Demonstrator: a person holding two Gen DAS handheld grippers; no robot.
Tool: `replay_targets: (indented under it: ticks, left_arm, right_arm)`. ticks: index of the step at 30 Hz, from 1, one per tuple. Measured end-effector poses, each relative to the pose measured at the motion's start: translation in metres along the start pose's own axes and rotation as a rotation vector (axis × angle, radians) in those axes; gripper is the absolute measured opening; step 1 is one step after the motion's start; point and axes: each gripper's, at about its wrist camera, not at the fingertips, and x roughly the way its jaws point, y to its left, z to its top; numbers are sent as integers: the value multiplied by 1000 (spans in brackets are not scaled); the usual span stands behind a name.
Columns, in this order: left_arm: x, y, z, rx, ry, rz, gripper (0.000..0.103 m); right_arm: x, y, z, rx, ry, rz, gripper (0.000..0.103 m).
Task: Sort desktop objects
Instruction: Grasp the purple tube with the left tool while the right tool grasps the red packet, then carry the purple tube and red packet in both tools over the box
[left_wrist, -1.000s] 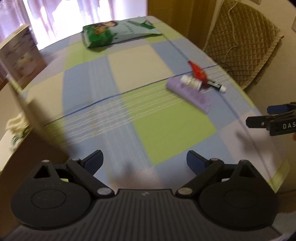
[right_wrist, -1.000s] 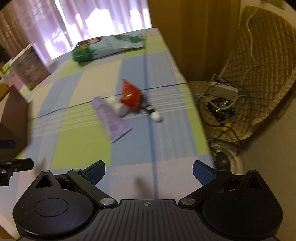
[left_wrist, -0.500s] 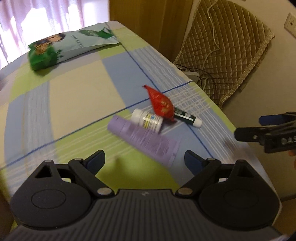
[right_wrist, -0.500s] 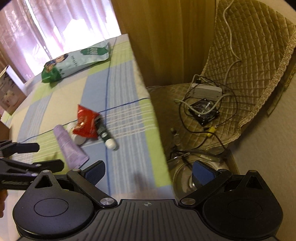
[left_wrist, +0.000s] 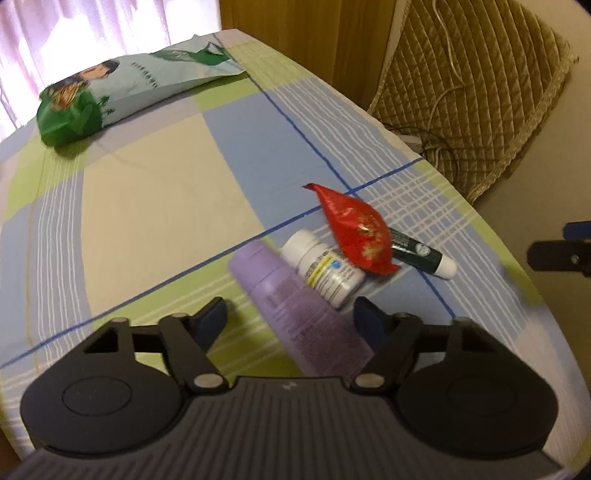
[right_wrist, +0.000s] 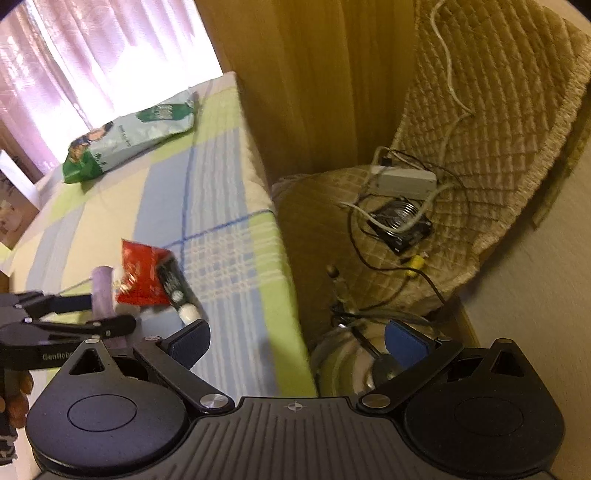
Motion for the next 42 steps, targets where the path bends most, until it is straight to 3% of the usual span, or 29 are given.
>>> replay_targets:
  ticks: [3,12,14,15,18,19,20,22,23,26,27,28,32,34,38,42]
  left_arm:
    - [-1,10,-4,-8,1,-4,32]
    - [-28,42,-43,-93,53,42,32]
    - [-31,45,-45,-104,64,29,38]
    - [-31,46,-45,-111,65,24,51]
    - [-24,48,-37,-109,38,38,52]
    - [-21,49,-34,-100,26,45,52]
    - [-20,49,-33,-89,19,48,48]
    - [-19,50,-30,-83,10,44,29]
    - [-19,51,-30,-83,12,45,27]
    - [-23,56,-37,-94,14,55,27]
    - [-25,58,-41,-101,15,58,27]
    - [-27,60,-46,-108,19,62,27]
    - [-39,67,-63,-132,36,74,27]
    - [-45,70,-71,-141,41,77,27]
    - [-52,71,-79,-148,45,80,28]
    - [-50,69,-77,-140,47,71,40]
  right_arm:
    - [4,10,6,-20,-23,47,103]
    - [19,61,18,-162,-52,148,103]
    - [24,70,20,-183,-49,158,103]
    - [26,74,20,-190,-49,161,103]
    - [33,85,23,-216,-49,173,101]
    - [35,88,24,-226,-50,177,83]
    - [37,92,25,-235,-51,182,76]
    - [45,95,27,-223,-36,194,75]
    - [49,96,28,-215,-34,202,75]
    - [59,102,32,-204,-17,234,69]
    - [63,103,33,-199,-6,245,53]
    - [69,105,33,-188,15,254,48]
    - [81,110,34,-175,39,245,48]
    - [86,113,33,-174,58,243,35]
    - [85,117,28,-197,62,232,29]
    - [75,118,19,-187,74,233,26]
